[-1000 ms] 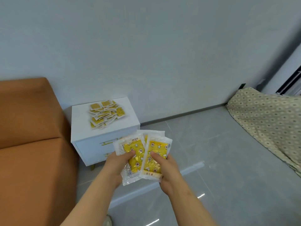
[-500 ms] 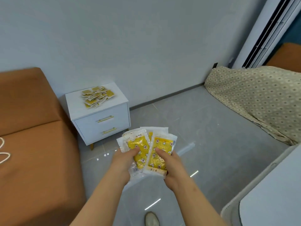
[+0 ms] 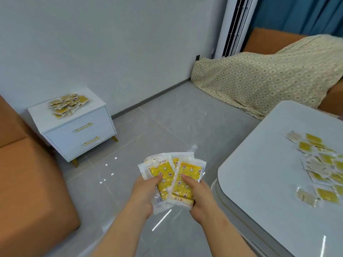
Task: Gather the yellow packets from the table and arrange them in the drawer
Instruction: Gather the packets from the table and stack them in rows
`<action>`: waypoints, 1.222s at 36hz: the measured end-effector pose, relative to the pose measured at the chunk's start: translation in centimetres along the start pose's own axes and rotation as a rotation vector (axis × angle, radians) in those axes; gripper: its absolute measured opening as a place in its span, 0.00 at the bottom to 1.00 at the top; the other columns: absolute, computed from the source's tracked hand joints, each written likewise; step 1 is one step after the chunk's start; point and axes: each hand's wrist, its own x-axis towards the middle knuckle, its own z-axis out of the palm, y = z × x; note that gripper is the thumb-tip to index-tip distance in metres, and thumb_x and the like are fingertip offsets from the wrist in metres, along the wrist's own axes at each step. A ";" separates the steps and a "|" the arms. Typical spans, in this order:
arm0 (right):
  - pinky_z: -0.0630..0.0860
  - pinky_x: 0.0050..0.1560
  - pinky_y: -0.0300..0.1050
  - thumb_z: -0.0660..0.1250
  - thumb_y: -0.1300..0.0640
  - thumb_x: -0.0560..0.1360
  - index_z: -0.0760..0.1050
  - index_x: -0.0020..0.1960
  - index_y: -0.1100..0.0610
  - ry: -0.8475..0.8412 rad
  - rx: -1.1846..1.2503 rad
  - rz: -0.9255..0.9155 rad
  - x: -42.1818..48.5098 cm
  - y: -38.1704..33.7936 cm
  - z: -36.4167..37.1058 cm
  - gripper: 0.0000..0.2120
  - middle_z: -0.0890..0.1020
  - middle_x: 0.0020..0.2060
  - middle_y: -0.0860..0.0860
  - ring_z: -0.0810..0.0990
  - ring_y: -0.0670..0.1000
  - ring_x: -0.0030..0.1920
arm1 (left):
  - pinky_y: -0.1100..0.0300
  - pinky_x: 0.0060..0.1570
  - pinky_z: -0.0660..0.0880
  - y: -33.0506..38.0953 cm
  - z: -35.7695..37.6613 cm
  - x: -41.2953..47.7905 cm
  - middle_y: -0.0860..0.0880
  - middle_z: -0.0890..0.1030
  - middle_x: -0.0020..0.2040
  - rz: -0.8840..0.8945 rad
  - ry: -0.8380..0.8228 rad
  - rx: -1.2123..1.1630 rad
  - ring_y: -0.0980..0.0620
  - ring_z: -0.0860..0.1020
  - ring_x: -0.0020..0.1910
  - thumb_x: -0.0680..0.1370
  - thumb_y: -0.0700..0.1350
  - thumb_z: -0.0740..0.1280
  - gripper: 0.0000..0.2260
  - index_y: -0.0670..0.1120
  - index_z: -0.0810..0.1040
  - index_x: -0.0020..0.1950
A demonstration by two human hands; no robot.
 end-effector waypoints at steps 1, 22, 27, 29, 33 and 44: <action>0.80 0.42 0.53 0.67 0.64 0.74 0.78 0.51 0.57 0.001 0.006 -0.005 -0.4 -0.2 -1.3 0.07 0.85 0.44 0.57 0.83 0.59 0.44 | 0.53 0.38 0.77 -0.8 1.0 -0.6 0.43 0.81 0.44 0.003 -0.013 0.002 0.43 0.80 0.43 0.76 0.36 0.66 0.09 0.42 0.76 0.56; 0.78 0.27 0.44 0.60 0.66 0.76 0.77 0.53 0.58 -0.018 0.016 -0.016 -9.3 -11.9 -34.4 0.10 0.85 0.36 0.55 0.84 0.54 0.33 | 0.51 0.39 0.78 -17.4 29.2 -13.9 0.41 0.81 0.42 -0.012 -0.117 0.012 0.44 0.80 0.38 0.77 0.34 0.64 0.05 0.42 0.77 0.47; 0.78 0.32 0.45 0.62 0.65 0.76 0.77 0.51 0.56 0.049 -0.029 -0.032 -7.9 -14.2 -38.1 0.09 0.85 0.38 0.55 0.84 0.55 0.37 | 0.53 0.36 0.77 -18.3 33.7 -13.3 0.41 0.81 0.42 -0.019 -0.114 0.041 0.43 0.80 0.38 0.77 0.34 0.65 0.04 0.41 0.77 0.49; 0.79 0.37 0.48 0.63 0.65 0.76 0.77 0.51 0.56 0.071 -0.034 -0.040 -7.5 -15.2 -39.5 0.08 0.85 0.41 0.55 0.84 0.57 0.41 | 0.51 0.38 0.78 -18.6 35.5 -13.0 0.41 0.82 0.43 -0.021 -0.122 0.065 0.43 0.81 0.39 0.77 0.35 0.65 0.05 0.41 0.77 0.51; 0.80 0.39 0.50 0.63 0.65 0.76 0.77 0.52 0.57 0.088 -0.031 -0.050 -6.9 -17.7 -43.1 0.09 0.85 0.45 0.57 0.84 0.58 0.43 | 0.43 0.49 0.78 -19.7 39.4 -13.1 0.40 0.82 0.45 -0.011 -0.129 0.120 0.40 0.81 0.45 0.76 0.36 0.67 0.03 0.41 0.78 0.49; 0.79 0.30 0.44 0.64 0.66 0.75 0.77 0.55 0.60 0.058 -0.084 -0.010 -4.6 -23.8 -57.1 0.10 0.84 0.44 0.58 0.84 0.56 0.38 | 0.50 0.43 0.79 -26.1 52.9 -14.1 0.41 0.83 0.42 0.020 -0.089 0.144 0.43 0.81 0.39 0.75 0.35 0.67 0.03 0.41 0.78 0.47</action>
